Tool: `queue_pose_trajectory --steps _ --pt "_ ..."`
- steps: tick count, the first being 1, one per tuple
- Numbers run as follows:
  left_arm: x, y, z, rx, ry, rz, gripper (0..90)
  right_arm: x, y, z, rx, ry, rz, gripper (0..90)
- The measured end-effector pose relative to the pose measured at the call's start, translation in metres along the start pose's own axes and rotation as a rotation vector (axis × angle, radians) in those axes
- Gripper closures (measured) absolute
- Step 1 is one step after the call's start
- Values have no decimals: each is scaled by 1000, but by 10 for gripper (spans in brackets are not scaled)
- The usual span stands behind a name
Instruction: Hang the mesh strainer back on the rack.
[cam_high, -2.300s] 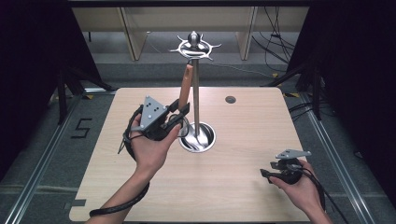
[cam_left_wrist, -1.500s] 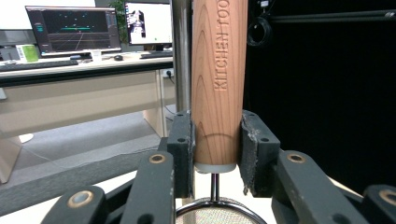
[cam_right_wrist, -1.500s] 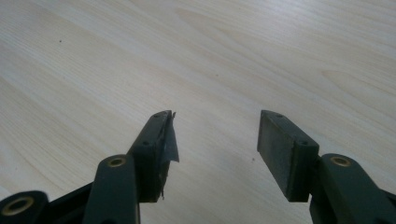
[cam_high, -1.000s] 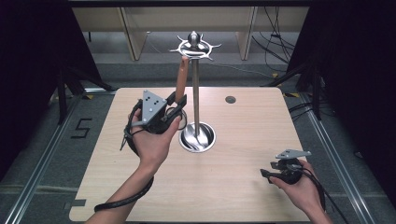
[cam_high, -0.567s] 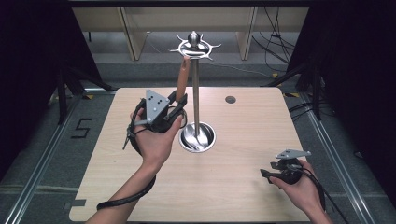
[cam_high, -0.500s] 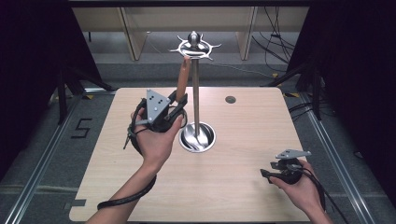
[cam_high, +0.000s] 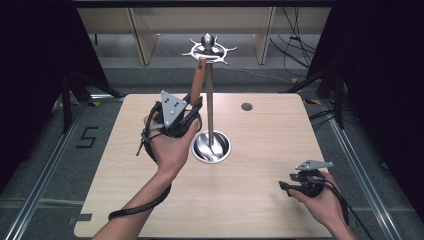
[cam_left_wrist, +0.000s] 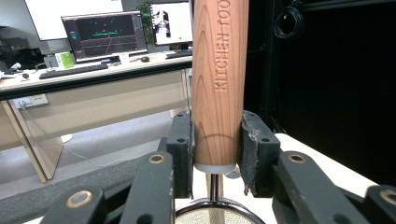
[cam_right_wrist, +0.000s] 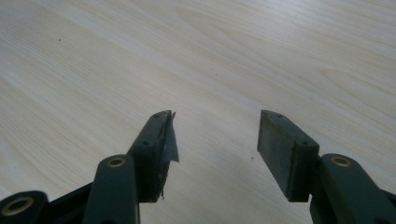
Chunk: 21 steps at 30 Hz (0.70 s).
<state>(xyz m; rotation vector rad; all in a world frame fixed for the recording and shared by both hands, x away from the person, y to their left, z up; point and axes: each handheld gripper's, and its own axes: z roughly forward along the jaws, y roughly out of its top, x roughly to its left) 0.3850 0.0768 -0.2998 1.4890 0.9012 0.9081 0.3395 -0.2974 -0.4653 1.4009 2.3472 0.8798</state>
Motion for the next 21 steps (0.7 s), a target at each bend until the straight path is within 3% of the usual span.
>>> queue_pose_trajectory --steps 16,18,20,21 --pt "-5 0 8 4 12 6 676 0 0 0 3 0 -9 461" --pt "-5 0 9 5 11 6 676 -2 0 1 -10 -2 -32 461" --pt "-6 0 9 4 12 4 676 0 0 -1 0 0 -2 461" --pt "-6 0 10 5 12 6 676 0 0 -1 0 1 -11 461"
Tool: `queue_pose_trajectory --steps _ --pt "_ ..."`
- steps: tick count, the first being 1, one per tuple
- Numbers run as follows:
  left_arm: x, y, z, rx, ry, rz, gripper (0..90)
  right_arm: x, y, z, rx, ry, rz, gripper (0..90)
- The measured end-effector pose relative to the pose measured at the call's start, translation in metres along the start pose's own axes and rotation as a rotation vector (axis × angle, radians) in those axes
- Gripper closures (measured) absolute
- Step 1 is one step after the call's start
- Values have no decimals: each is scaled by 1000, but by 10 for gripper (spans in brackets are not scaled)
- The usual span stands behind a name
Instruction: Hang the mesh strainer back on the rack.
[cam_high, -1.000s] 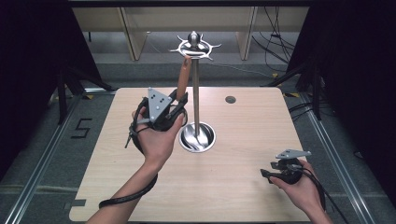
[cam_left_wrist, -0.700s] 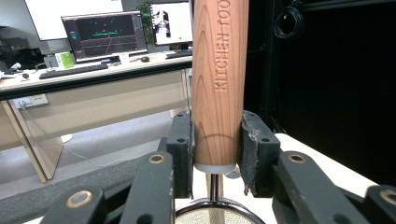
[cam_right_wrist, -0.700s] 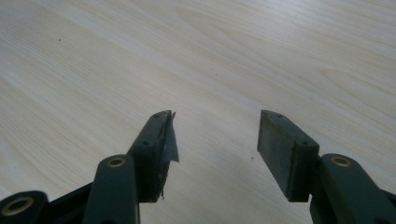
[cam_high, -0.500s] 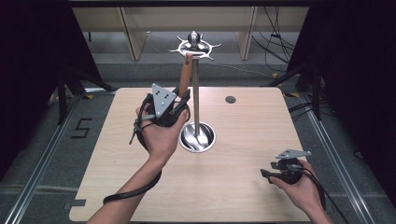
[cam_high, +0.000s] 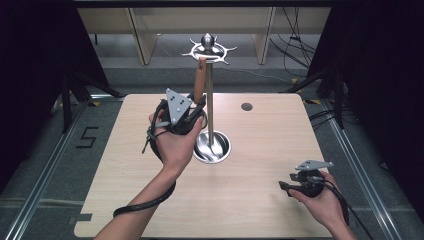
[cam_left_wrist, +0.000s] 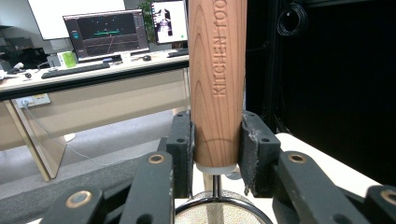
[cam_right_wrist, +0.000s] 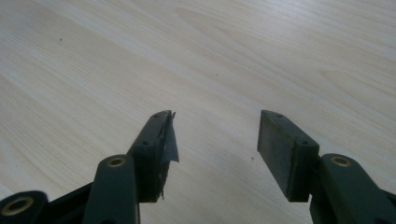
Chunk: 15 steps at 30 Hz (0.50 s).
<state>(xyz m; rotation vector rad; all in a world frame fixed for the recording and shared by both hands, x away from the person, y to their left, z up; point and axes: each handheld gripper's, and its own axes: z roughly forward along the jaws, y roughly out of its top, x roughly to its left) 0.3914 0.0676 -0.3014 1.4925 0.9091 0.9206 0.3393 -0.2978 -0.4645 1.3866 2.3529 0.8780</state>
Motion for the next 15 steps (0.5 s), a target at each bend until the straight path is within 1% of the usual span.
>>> queue_pose_trajectory --steps 1,2,3,4,5,6,10,11,12,15 --pt "0 0 0 4 -2 2 676 0 0 0 -5 -1 -3 461" --pt "0 -1 1 4 -2 -1 676 0 0 0 -4 -3 5 461" --pt "0 -1 1 6 -1 0 675 -1 0 1 -18 -9 -11 461" --pt "0 -1 2 12 -3 -2 675 0 -1 1 -20 -8 -4 461" --pt "0 -1 3 13 -5 -4 675 0 0 0 -8 -3 7 460" --pt "0 -1 3 17 -5 -5 675 0 0 0 -2 3 1 460" --pt "0 -1 5 20 -8 -8 675 1 0 0 -4 3 7 460" --pt "0 -1 5 18 -9 -10 675 0 0 2 -21 -2 -10 461" --pt "0 0 5 17 -8 -11 675 1 0 1 -13 4 -1 461" --pt "0 -1 6 27 -7 -6 675 1 0 1 -9 5 3 461"
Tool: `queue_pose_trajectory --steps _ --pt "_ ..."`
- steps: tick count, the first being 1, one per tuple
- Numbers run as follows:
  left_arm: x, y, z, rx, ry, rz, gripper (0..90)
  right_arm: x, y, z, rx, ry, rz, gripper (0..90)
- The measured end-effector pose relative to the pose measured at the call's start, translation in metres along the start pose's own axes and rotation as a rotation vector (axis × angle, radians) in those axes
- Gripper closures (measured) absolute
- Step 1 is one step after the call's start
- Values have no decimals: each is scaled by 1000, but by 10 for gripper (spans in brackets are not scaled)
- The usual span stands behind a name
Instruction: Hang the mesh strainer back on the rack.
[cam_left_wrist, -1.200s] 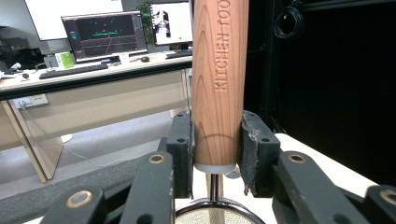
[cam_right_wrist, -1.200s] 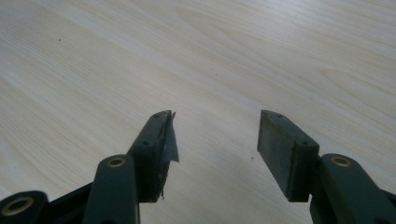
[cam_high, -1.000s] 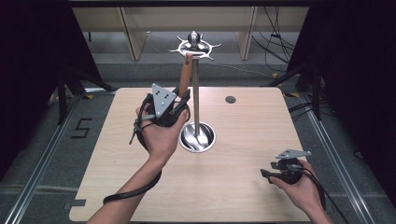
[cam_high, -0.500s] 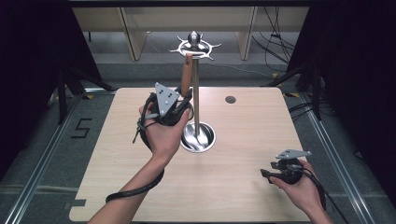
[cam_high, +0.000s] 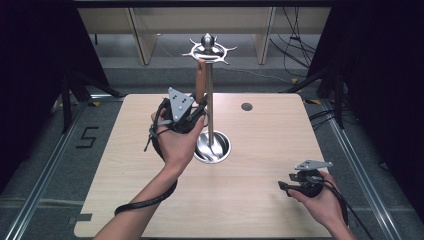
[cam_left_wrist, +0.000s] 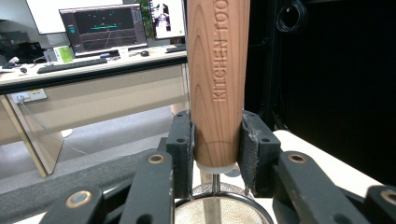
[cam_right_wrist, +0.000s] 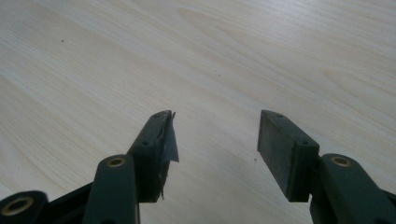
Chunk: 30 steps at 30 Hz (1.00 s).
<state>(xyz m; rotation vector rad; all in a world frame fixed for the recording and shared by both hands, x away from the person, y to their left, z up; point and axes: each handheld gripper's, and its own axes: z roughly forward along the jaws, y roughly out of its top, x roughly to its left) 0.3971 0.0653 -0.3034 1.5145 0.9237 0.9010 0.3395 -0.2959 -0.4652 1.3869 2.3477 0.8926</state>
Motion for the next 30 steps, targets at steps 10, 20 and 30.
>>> queue_pose_trajectory --steps 10,20,30 --pt "-3 -3 5 14 -3 -1 672 0 0 -1 -2 -3 2 460" --pt "-3 -5 9 22 -10 -1 665 1 0 0 -5 -2 -27 461" --pt "5 -2 -8 22 -100 -24 554 0 -1 0 -7 -6 -27 460"
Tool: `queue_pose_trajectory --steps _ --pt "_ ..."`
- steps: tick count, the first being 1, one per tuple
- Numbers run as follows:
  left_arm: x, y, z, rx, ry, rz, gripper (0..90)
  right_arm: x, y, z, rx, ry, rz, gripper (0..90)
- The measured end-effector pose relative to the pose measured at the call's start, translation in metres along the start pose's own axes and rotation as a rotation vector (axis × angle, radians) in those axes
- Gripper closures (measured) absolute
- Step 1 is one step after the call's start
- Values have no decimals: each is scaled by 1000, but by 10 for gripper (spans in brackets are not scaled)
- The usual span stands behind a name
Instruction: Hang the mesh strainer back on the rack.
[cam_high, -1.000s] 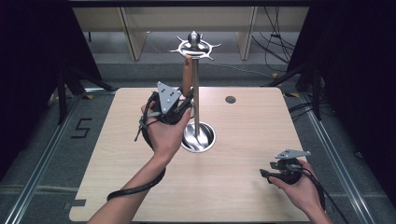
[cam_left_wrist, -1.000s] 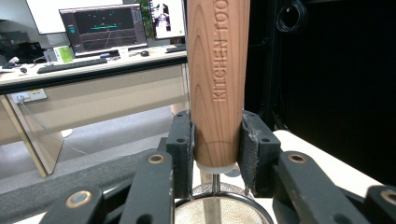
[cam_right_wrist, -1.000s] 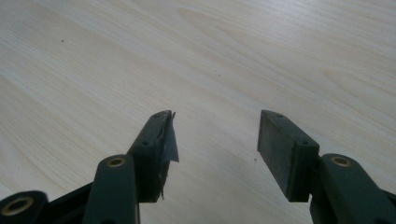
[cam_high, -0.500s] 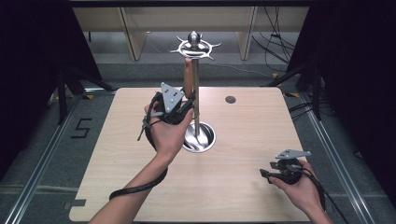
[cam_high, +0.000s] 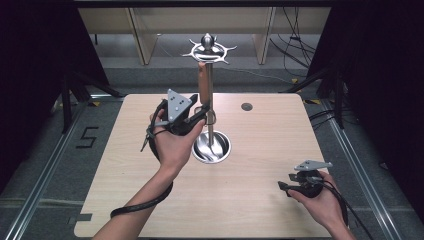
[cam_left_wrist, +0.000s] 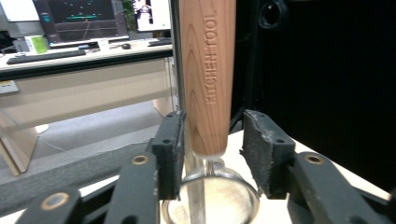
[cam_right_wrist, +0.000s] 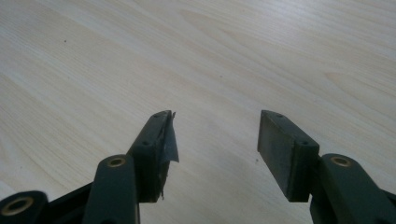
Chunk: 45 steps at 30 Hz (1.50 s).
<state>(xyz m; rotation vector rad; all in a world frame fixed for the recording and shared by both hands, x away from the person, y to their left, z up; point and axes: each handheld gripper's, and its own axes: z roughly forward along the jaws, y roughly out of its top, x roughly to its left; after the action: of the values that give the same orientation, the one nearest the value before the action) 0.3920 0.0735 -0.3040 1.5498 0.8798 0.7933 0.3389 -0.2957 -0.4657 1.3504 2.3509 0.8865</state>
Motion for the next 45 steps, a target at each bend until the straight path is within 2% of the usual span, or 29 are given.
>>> queue_pose_trajectory --steps 3,4,7,9,11,13,14,15,16,17,18,21,24,25,26,27,28,30,31,33,35,36,37,42,45 --pt "4 2 -8 13 -11 -5 514 1 1 -1 7 3 12 460" --pt "5 2 -11 25 -20 -32 496 1 0 -1 4 2 13 460" --pt "10 4 -20 61 -50 -53 441 2 0 -1 6 2 44 461" --pt "12 4 -25 84 -64 -38 433 0 1 -1 3 0 19 461" --pt "15 -1 -33 113 -94 -37 422 0 1 -1 8 1 26 461" --pt "19 -7 -40 125 -103 -26 405 0 0 -1 4 -1 24 460" --pt "21 -11 -43 129 -105 -19 391 -1 -1 1 -16 -11 -9 461" --pt "22 -14 -46 137 -105 -9 385 0 0 -1 3 0 28 460" --pt "24 -17 -48 145 -105 -2 378 0 0 -1 4 1 36 460" --pt "27 -23 -52 157 -102 -6 371 1 0 -1 7 0 48 461" --pt "30 -28 -56 166 -98 -5 369 0 0 -1 7 3 33 460" --pt "41 -45 -65 206 -86 6 369 -1 0 -1 4 2 35 461" --pt "50 -64 -73 250 -88 -8 373 -3 0 1 -6 -1 9 461" --pt "52 -70 -75 263 -96 -25 373 -3 0 1 -6 1 10 460" --pt "58 -78 -78 281 -69 -2 373 -1 0 0 3 5 35 460" --pt "60 -82 -80 293 -69 -5 373 -1 0 1 3 4 28 460" --pt "62 -89 -83 308 -66 -28 373 -1 0 1 4 5 30 460" --pt "70 -101 -88 336 -53 -25 373 -1 0 1 7 6 29 461" --pt "72 -107 -90 346 -48 -40 378 -1 1 1 13 5 35 460" --pt "78 -120 -95 382 -28 -46 384 0 0 2 8 9 42 460" --pt "82 -131 -98 409 -26 -49 387 -1 0 2 11 7 45 460" --pt "83 -136 -99 424 -27 -61 386 0 -1 6 -41 10 56 461" --pt "85 -142 -101 430 -26 -67 385 2 -1 6 -34 8 82 461" --pt "92 -166 -108 448 11 -112 384 -2 0 2 16 6 47 461" --pt "96 -177 -112 464 11 -147 386 -2 0 2 16 11 51 460"
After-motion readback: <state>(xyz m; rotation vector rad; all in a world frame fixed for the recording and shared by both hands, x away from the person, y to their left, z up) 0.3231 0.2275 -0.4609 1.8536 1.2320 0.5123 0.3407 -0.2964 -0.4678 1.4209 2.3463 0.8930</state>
